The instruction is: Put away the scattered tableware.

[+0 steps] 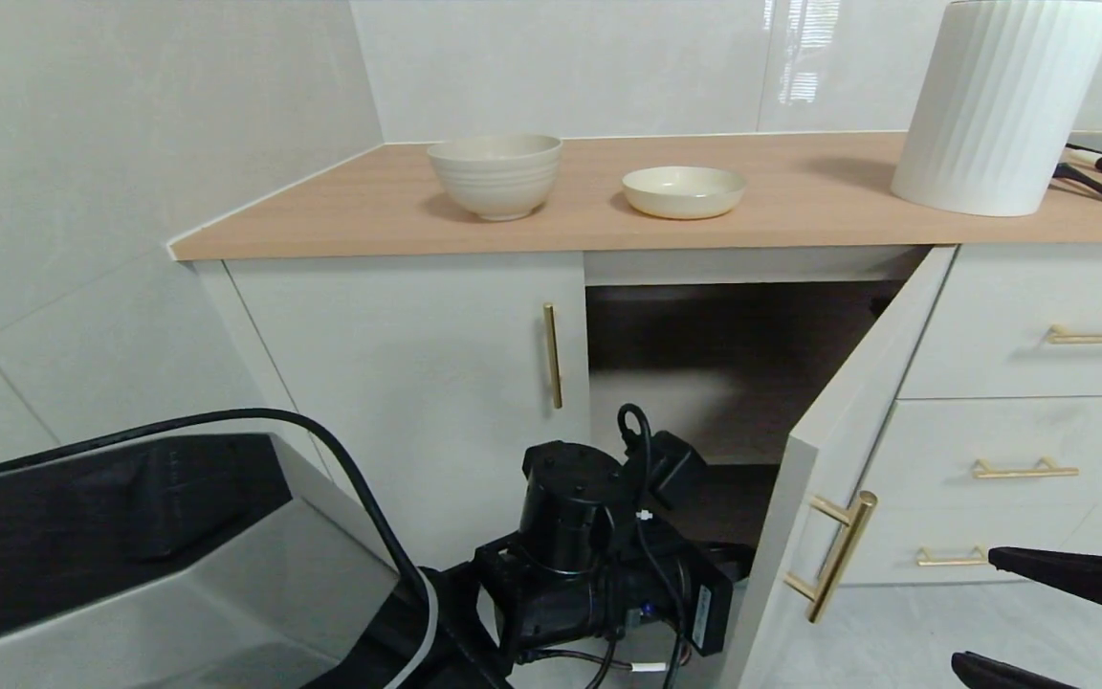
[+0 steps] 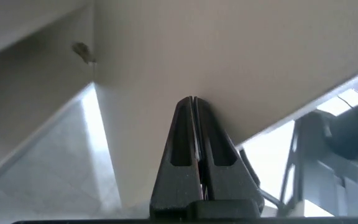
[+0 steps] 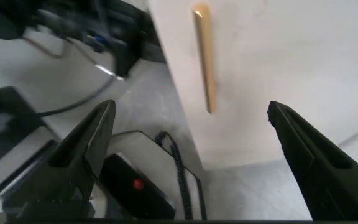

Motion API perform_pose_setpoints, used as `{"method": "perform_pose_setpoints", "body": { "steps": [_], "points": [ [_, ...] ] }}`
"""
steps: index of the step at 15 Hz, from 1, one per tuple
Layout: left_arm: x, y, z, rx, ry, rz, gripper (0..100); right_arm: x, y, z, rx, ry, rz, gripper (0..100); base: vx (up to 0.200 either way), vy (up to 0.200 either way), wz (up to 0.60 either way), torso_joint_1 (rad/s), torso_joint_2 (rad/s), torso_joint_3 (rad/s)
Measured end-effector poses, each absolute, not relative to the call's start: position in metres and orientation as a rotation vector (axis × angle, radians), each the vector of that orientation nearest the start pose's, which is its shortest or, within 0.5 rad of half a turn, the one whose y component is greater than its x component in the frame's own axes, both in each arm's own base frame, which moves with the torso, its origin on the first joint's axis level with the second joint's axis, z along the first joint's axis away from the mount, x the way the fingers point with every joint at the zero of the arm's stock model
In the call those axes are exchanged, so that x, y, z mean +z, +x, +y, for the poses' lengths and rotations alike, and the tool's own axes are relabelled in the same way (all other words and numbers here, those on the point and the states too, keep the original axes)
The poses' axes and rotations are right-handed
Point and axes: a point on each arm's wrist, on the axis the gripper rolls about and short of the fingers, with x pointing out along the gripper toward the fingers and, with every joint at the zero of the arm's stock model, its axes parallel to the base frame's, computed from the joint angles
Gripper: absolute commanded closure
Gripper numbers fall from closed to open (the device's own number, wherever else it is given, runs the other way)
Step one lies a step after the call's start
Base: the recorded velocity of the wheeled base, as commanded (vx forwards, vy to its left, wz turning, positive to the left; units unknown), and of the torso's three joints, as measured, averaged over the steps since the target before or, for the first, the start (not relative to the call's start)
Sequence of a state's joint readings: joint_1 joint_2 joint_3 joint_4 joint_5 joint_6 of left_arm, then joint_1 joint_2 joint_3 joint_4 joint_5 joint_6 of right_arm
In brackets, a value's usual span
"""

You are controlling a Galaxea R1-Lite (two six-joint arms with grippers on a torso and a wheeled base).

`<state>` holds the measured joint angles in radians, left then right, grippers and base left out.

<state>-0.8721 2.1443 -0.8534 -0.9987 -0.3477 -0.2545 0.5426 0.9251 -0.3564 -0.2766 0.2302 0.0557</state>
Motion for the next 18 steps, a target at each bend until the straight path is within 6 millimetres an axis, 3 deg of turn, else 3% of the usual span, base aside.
{"method": "perform_pose_setpoints", "body": {
  "steps": [4, 6, 9, 11, 14, 18],
  "points": [
    [0.092, 0.232, -0.306, -1.27, -0.127, 0.541, 100, 0.199, 0.081, 0.057, 0.862, 0.053, 0.236, 0, 0.0, 0.0, 0.0, 0.0, 0.0, 0.0],
    [0.111, 0.224, -0.325, -1.327, -0.115, 0.565, 100, 0.224, 0.079, 0.057, 0.904, 0.08, 0.145, 0, 0.0, 0.0, 0.0, 0.0, 0.0, 0.0],
    [0.136, 0.187, -0.364, -1.465, -0.091, 0.565, 100, 0.243, 0.075, 0.055, 0.919, 0.094, 0.069, 0, 0.0, 0.0, 0.0, 0.0, 0.0, 0.0],
    [0.143, 0.172, -0.374, -1.497, -0.104, 0.567, 100, 0.248, 0.072, 0.053, 0.921, 0.098, 0.042, 0, 0.0, 0.0, 0.0, 0.0, 0.0, 0.0],
    [0.154, 0.175, -0.361, -1.449, -0.136, 0.545, 100, 0.251, 0.071, 0.052, 0.919, 0.135, 0.045, 0, 0.0, 0.0, 0.0, 0.0, 0.0, 0.0],
    [0.164, 0.197, -0.303, -1.282, -0.159, 0.526, 100, 0.244, 0.089, 0.059, 0.821, 0.131, 0.118, 0, 0.0, 0.0, 0.0, 0.0, 0.0, 0.0]
  ]
}}
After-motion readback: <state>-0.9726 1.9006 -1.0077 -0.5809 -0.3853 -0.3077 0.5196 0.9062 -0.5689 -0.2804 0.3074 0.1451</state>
